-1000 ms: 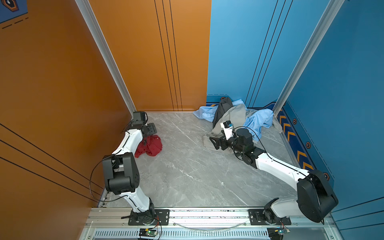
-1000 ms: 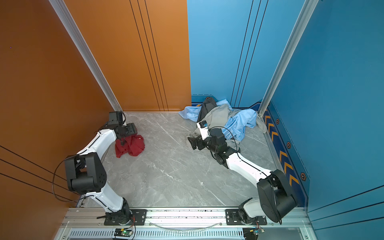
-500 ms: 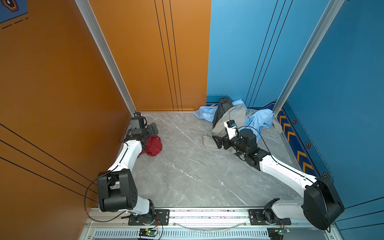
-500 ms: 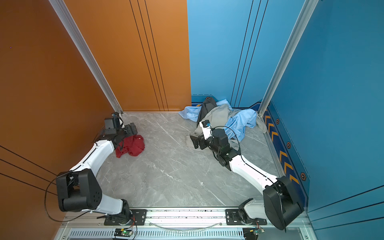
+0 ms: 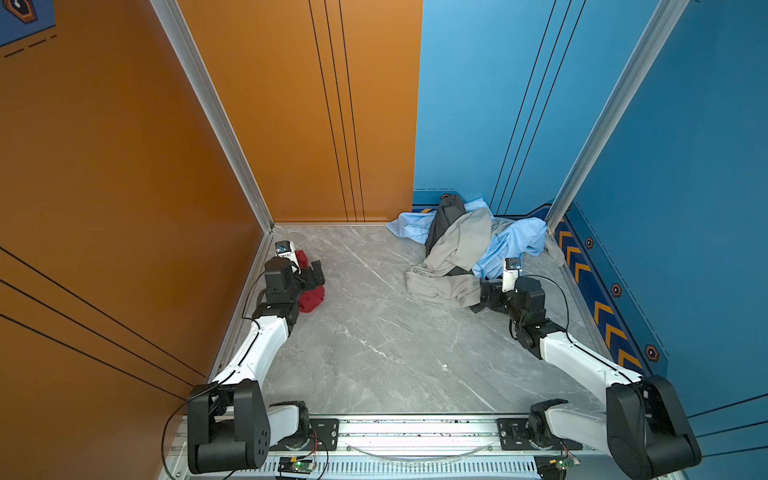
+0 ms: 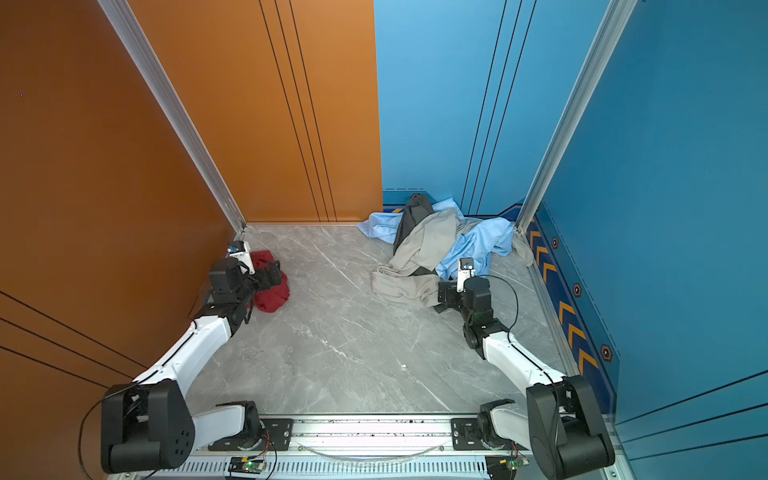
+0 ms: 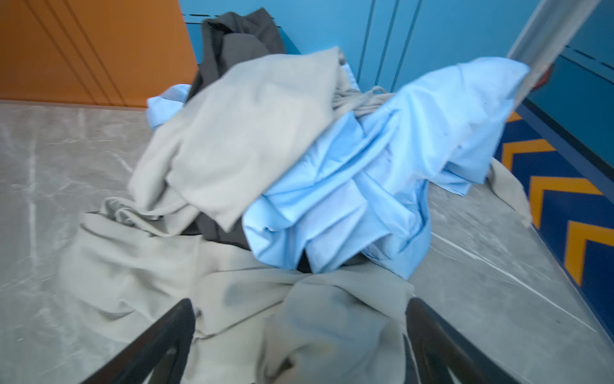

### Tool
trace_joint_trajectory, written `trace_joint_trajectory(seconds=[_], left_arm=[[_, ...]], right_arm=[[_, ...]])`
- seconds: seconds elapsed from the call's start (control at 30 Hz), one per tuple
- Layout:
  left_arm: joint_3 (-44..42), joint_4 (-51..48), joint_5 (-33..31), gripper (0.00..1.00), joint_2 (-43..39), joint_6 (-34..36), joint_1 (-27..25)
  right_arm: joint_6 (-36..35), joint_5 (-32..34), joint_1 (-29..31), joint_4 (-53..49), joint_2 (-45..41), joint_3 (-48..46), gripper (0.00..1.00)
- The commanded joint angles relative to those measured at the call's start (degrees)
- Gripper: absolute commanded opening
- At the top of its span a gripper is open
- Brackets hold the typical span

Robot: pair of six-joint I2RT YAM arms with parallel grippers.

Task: Pick out a specific cloth from the pile

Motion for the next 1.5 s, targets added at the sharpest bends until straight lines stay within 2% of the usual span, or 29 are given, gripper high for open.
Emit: trace_joint_trajectory(seconds=[0.0, 0.2, 0.3, 0.57, 0.63, 0.73, 0.87, 0.93, 0.97, 1.0, 1.03, 1.07, 1.47], left_arm=[[-4.95, 7.9, -0.83, 0.98, 1.84, 1.91, -0.29], [-8.71, 14.12, -3.39, 0.98, 6.04, 4.45, -0.3], [-9.85, 17.94, -3.17, 0.98, 8.47, 4.75, -0.29], [-14.57, 30.66, -0.11, 0.98, 14.19, 7.11, -0.85], [-17.19, 34.38, -3.41, 0.98, 14.16, 8.13, -2.47], [-21.83, 48.79, -8.18, 0.98, 18.74, 7.71, -3.65], [-21.56, 46.58, -8.5, 0.98, 17.78, 7.43, -3.72], [-20.41, 45.95, -8.87, 0.98, 18.69, 8.17, -4.0], [-19.75, 44.66, -10.08, 0.98, 18.67, 8.58, -4.6], [-19.21, 43.59, -11.62, 0.98, 18.54, 9.15, -5.58], [-18.8, 43.19, -12.86, 0.98, 18.87, 9.96, -6.33], [-18.31, 42.23, -14.17, 0.98, 18.93, 10.61, -7.24], [-18.66, 42.19, -14.28, 0.98, 18.48, 10.41, -7.33]], right_arm=[[0.87, 4.3, -2.1, 6.79, 0.07, -2.2, 1.0], [1.54, 4.15, -6.44, 12.46, 1.95, -5.24, 1.0], [2.48, 2.07, -8.77, 14.29, 2.79, -6.19, 1.0], [2.35, 1.37, -9.91, 26.19, 10.74, -9.74, 1.0], [2.23, 0.2, -9.84, 32.97, 14.06, -11.34, 1.0], [0.73, 0.38, -8.45, 36.13, 16.53, -12.0, 1.0], [0.04, 1.49, -7.72, 41.48, 19.63, -13.15, 1.0], [0.18, 3.0, -7.62, 36.4, 19.1, -10.93, 1.0], [0.6, 3.52, -7.65, 30.62, 19.36, -7.79, 1.0], [1.23, 1.16, -8.85, 25.75, 18.71, -5.75, 1.0], [1.79, -0.56, -9.85, 25.68, 18.65, -5.89, 1.0], [1.8, 0.53, -9.32, 28.27, 19.51, -6.31, 1.0], [0.72, 2.42, -7.98, 28.5, 19.25, -6.66, 1.0]])
